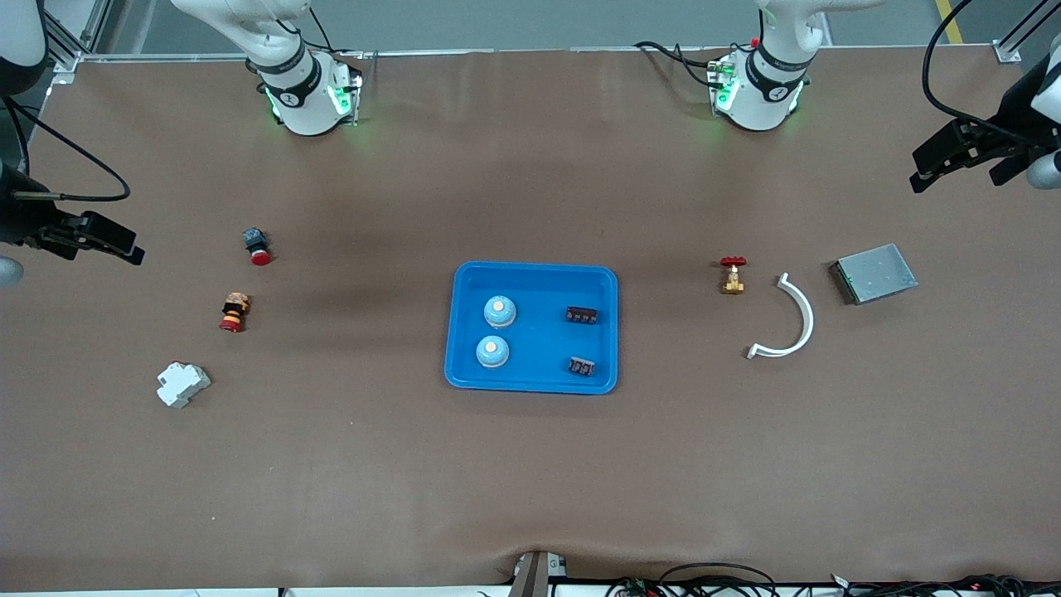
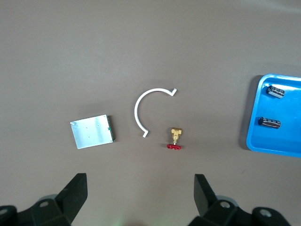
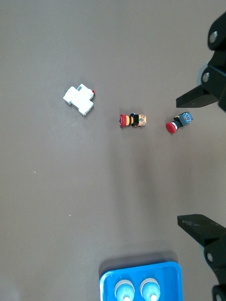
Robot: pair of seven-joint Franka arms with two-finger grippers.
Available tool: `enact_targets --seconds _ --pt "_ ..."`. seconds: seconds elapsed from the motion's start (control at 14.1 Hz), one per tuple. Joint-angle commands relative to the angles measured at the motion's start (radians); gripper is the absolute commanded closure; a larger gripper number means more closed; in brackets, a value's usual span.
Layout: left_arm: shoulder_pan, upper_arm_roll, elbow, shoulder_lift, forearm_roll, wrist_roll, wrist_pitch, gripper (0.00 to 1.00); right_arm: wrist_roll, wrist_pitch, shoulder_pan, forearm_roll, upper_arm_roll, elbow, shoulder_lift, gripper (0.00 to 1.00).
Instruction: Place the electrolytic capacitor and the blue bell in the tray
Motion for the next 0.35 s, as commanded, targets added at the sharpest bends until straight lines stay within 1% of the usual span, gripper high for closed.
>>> enact_targets --seconds 0.0,0.28 --pt "0.005 -0.001 0.006 -0.011 -0.019 0.017 -0.025 0.0 0.016 -0.004 -0.002 0.015 0.0 -0.024 -0.028 0.0" --pt "0.005 -0.001 0.006 -0.011 -0.013 0.017 -0.027 0.0 0.016 -0.004 -0.002 0.015 -0.001 -0.024 -0.03 0.0"
